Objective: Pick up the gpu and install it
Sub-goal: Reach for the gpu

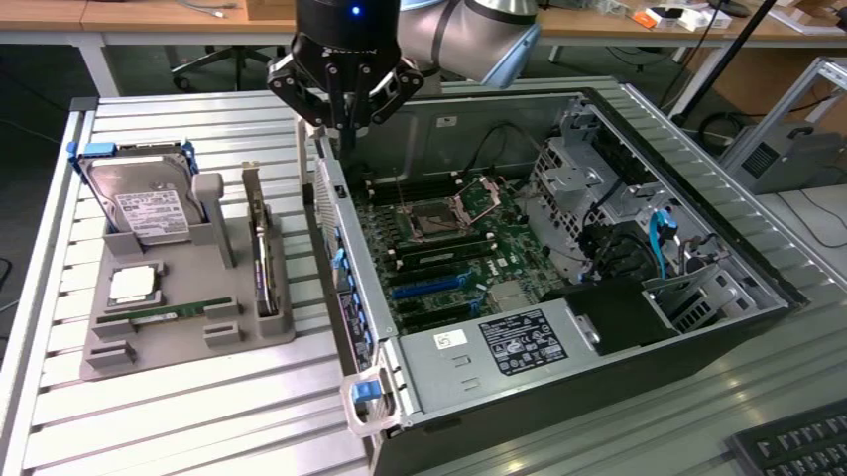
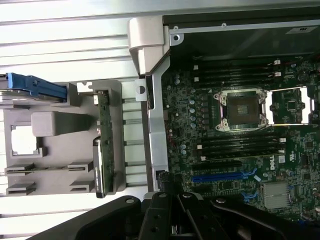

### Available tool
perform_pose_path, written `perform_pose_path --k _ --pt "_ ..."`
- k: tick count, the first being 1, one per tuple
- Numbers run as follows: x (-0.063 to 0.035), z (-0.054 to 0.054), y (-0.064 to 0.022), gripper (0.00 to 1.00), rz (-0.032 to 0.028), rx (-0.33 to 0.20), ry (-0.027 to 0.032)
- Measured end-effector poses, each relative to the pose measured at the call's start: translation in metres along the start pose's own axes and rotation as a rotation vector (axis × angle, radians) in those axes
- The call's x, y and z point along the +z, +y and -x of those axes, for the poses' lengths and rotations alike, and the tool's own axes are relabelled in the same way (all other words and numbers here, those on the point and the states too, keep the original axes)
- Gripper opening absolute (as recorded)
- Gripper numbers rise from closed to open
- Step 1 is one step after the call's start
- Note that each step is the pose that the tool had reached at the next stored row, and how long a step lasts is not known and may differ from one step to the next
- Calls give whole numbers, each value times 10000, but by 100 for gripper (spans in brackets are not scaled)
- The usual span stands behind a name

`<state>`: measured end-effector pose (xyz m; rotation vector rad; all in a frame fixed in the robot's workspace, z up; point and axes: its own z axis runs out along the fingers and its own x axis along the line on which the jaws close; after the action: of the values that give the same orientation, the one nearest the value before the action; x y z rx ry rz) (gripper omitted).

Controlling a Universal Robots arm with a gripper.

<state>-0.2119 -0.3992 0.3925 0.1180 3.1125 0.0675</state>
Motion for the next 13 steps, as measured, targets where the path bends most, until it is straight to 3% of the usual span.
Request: perform_pose_path --k 13 --pt "-3 -146 -11 10 1 0 -1"
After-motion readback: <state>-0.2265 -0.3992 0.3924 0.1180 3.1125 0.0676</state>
